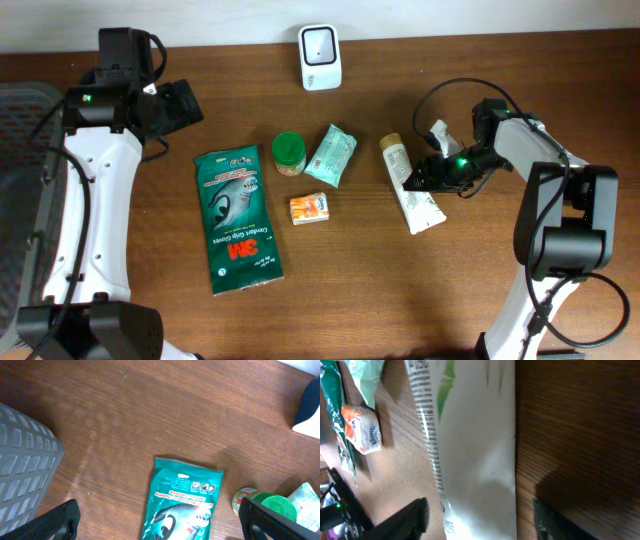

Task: Scan the item barcode
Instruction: 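Carry the tube upright to the white barcode scanner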

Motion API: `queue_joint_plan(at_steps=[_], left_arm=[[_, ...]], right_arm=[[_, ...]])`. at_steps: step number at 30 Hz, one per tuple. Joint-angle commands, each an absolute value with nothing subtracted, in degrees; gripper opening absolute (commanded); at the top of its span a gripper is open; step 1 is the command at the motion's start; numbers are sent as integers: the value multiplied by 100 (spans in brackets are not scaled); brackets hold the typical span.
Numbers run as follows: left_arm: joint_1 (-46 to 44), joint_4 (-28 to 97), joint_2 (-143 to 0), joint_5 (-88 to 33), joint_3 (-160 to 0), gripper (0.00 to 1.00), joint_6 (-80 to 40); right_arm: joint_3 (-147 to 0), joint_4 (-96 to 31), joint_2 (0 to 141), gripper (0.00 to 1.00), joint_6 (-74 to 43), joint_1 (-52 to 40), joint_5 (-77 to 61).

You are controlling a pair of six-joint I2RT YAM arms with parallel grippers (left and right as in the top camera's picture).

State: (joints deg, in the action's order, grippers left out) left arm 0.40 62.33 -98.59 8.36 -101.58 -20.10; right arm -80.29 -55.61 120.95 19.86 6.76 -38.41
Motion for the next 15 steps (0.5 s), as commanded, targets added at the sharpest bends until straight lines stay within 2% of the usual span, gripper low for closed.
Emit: queue_joint_plan(at_steps=[1,11,15], left_arm=[[56,6224,-9850,816,-10215,100,-1920],[56,6226,-9850,816,-10215,99,-1920],[56,6224,-9850,816,-10215,99,-1920]], right_arm=[[-7867,-5513,12405,60,2121,642,-3909],[-7804,-5430,12414,5,2119,642,-4471],[-7819,-5461,12385,4,2119,663,-5057]])
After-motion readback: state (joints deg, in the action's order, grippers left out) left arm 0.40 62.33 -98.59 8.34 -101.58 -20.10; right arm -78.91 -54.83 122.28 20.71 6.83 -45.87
